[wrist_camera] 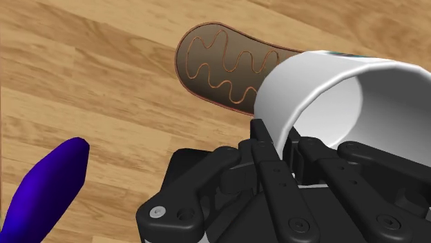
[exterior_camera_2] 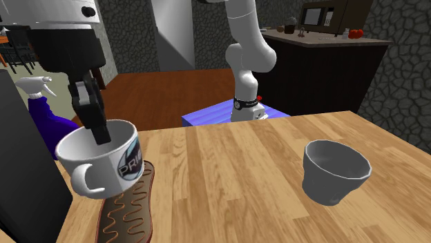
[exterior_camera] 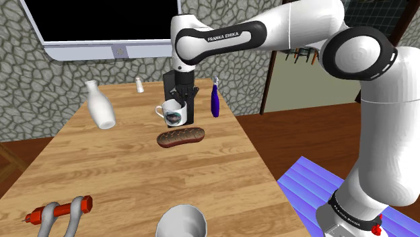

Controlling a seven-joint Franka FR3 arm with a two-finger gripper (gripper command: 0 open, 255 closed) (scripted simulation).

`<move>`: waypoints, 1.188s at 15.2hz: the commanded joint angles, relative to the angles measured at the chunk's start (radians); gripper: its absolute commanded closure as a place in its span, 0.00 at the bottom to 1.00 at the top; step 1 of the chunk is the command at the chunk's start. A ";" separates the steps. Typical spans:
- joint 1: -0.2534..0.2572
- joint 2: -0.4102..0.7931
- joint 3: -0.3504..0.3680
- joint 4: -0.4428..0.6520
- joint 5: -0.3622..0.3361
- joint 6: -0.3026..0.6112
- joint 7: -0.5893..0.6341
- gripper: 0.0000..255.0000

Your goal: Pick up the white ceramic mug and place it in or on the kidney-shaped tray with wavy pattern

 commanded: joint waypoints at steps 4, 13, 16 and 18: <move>-0.003 0.012 -0.003 -0.052 -0.004 0.063 0.000 1.00; -0.004 0.037 -0.009 -0.136 -0.015 0.172 0.006 1.00; -0.004 0.042 -0.010 -0.147 -0.017 0.188 0.007 1.00; -0.004 0.043 -0.010 -0.147 -0.017 0.188 0.007 1.00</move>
